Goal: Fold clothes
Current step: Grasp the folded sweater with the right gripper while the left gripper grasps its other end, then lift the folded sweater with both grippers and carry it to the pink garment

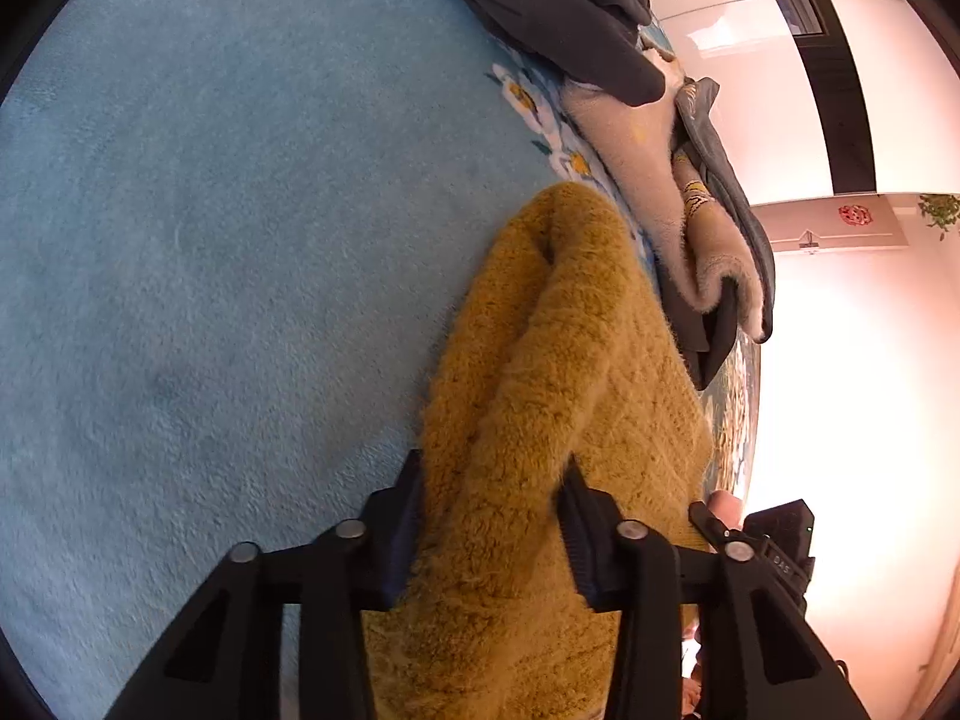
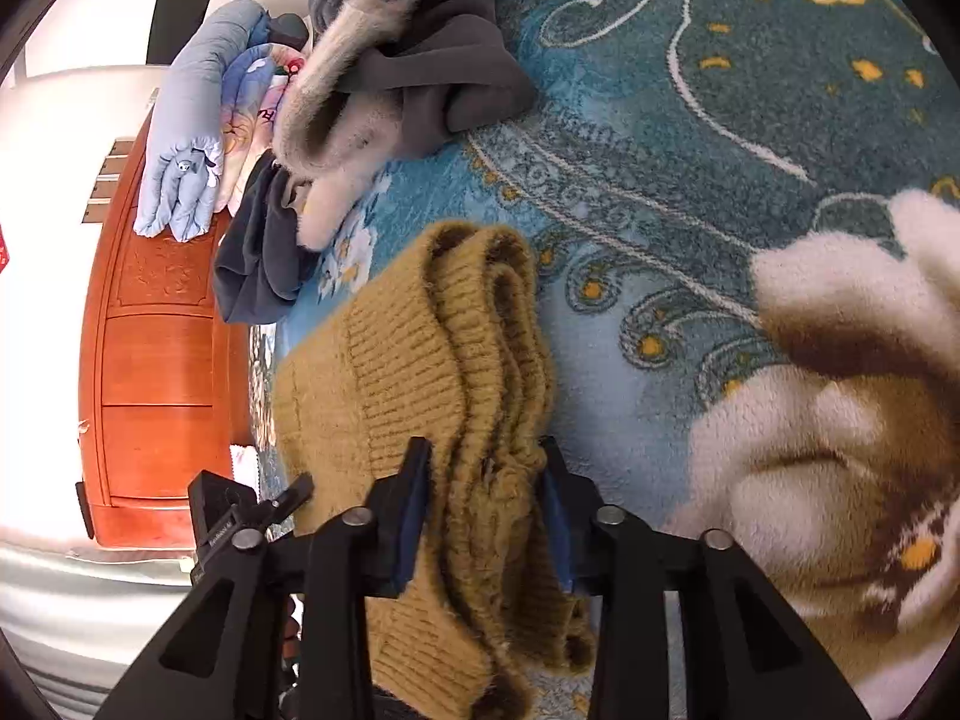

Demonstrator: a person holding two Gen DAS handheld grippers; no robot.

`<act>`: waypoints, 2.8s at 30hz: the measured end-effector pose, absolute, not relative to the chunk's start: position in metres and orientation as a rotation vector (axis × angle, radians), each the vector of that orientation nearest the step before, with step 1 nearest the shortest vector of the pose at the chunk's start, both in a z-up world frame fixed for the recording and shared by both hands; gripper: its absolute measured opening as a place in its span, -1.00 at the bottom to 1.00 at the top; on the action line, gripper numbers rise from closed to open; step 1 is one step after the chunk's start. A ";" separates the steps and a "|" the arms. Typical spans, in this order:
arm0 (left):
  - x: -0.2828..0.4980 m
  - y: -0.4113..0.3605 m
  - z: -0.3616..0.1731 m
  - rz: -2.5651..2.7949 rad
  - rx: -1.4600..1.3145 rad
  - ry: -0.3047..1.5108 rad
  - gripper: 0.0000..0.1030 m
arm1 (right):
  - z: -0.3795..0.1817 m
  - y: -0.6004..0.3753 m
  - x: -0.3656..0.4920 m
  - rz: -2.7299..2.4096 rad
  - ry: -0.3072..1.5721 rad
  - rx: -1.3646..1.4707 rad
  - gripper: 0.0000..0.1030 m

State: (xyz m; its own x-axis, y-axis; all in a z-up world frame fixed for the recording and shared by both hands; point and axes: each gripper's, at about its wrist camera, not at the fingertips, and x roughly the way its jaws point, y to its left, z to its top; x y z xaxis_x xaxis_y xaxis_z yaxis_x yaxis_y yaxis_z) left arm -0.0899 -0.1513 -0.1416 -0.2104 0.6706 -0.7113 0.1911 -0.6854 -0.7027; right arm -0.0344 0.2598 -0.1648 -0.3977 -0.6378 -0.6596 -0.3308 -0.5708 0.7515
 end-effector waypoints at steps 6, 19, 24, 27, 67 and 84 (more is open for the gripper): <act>-0.072 -0.143 -0.111 2.037 -1.683 -0.973 -0.38 | -0.144 0.257 -0.031 -2.081 -1.265 1.574 -0.46; -0.069 -0.156 -0.125 2.097 -1.786 -0.918 -0.03 | -0.140 0.251 -0.037 -2.137 -1.001 1.665 -0.26; -0.071 -0.167 -0.143 1.987 -1.781 -1.038 0.18 | -0.161 0.261 -0.036 -2.073 -1.082 1.633 -0.07; -0.069 -0.175 -0.156 1.913 -1.725 -1.159 0.28 | -0.175 0.265 -0.033 -2.022 -1.169 1.598 0.02; -0.043 0.065 0.044 1.771 -1.318 -0.619 -0.34 | 0.026 0.409 0.060 -2.284 -1.194 1.145 -0.36; 0.016 0.292 -0.025 1.508 -1.546 -0.424 -0.33 | 0.014 0.639 0.187 -2.581 -1.339 1.404 -0.36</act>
State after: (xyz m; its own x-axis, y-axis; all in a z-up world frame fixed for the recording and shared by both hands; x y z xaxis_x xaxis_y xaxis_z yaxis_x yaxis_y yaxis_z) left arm 0.0158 0.2920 -0.0246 0.1948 0.7686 -0.6093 -0.3387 -0.5302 -0.7772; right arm 0.1873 0.6386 0.0137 -0.6189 -0.2899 -0.7300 -0.4297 -0.6530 0.6237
